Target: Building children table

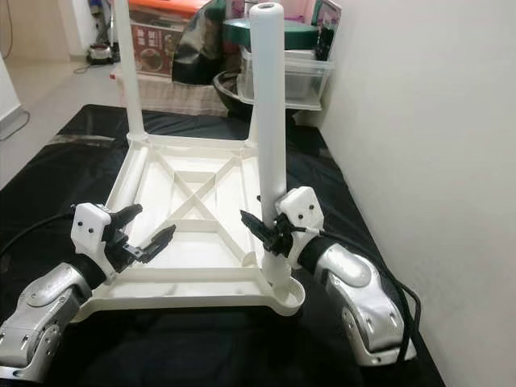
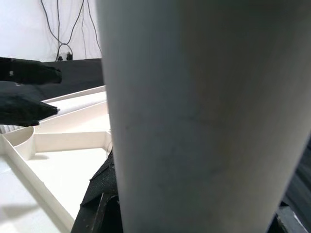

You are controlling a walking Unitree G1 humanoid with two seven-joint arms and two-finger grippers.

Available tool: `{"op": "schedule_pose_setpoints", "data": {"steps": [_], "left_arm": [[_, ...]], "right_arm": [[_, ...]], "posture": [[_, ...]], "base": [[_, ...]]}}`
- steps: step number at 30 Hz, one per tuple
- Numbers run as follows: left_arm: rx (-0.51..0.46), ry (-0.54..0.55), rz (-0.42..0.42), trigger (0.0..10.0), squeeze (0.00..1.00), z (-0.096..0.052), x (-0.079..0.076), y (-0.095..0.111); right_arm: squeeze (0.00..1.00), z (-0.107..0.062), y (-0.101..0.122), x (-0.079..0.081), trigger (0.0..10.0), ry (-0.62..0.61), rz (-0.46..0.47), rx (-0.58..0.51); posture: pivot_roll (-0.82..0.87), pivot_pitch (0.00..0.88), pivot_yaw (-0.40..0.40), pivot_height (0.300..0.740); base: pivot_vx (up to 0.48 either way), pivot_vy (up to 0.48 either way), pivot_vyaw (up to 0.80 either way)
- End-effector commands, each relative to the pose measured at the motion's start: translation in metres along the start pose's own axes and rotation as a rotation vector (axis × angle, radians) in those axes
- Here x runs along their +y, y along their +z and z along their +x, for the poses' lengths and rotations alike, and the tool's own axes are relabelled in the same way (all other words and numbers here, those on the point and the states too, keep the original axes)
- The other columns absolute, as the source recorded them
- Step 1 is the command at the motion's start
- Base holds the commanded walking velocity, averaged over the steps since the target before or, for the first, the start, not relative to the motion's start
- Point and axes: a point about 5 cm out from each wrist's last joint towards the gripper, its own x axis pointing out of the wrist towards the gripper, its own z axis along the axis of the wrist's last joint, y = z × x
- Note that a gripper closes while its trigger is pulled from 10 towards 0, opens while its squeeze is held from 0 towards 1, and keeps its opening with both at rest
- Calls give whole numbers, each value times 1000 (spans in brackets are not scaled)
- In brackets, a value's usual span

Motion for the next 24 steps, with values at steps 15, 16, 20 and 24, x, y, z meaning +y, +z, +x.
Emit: {"op": "schedule_pose_setpoints", "data": {"steps": [15,16,20,24], "left_arm": [[21,-11,2,10000,0,1,3,-4],[20,-9,1,10000,0,1,3,-4],[19,-4,0,10000,0,0,4,-4],[19,-3,-2,10000,0,-1,4,-4]], "right_arm": [[0,-25,-1,-24,10000,-25,-58,60],[0,-25,-1,-21,10000,-10,-54,59],[0,-25,-4,-10,10000,27,-37,60],[0,-29,-8,3,10000,65,-11,68]], "posture": [[38,0,-109,740],[40,0,-112,740],[44,0,-117,740],[39,0,-115,740]], "base": [[0,0,0],[0,0,0],[0,0,0],[0,0,0]]}}
